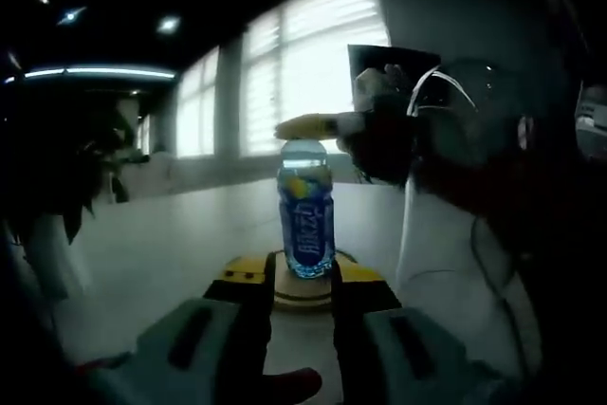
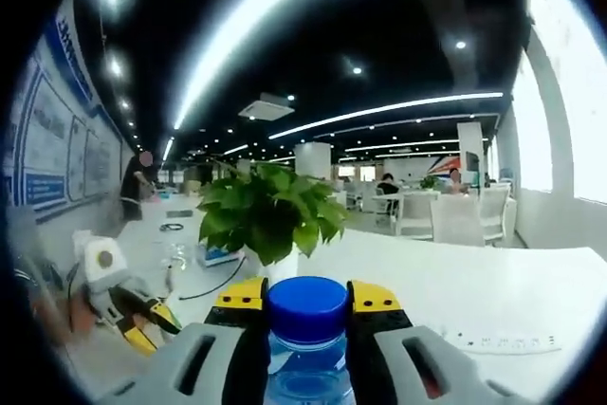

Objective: Open the cover put in the Mizone put the cover back on

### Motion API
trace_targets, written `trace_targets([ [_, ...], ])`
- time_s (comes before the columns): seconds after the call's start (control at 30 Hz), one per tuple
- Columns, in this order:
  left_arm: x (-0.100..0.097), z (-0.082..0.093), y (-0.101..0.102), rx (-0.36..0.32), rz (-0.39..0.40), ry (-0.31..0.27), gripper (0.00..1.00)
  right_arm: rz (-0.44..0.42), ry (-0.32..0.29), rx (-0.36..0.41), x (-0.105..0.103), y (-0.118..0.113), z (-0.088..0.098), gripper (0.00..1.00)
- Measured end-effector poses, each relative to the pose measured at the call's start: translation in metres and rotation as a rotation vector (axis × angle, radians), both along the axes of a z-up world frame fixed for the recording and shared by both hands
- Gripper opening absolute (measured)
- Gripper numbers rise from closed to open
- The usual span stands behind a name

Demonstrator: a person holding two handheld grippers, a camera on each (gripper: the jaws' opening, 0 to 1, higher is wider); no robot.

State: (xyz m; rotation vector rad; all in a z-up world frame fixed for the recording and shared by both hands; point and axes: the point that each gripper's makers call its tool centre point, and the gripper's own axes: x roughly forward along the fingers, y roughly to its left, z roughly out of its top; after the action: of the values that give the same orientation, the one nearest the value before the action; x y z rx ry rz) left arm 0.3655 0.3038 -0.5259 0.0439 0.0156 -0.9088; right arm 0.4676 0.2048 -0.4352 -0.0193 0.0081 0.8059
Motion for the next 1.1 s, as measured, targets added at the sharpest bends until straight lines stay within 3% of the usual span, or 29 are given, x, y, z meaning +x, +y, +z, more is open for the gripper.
trace_targets([
  [0.37,-0.0018,-0.0010,-0.0041,0.007,-0.011,0.000,0.19,0.040,-0.061,0.054,-0.0041,-0.0073,0.0017,0.26],
  [1.1,0.0028,-0.0009,0.0009,-0.010,0.008,0.012,0.20,0.045,-0.047,0.078,-0.0054,-0.0042,0.0000,0.27],
])
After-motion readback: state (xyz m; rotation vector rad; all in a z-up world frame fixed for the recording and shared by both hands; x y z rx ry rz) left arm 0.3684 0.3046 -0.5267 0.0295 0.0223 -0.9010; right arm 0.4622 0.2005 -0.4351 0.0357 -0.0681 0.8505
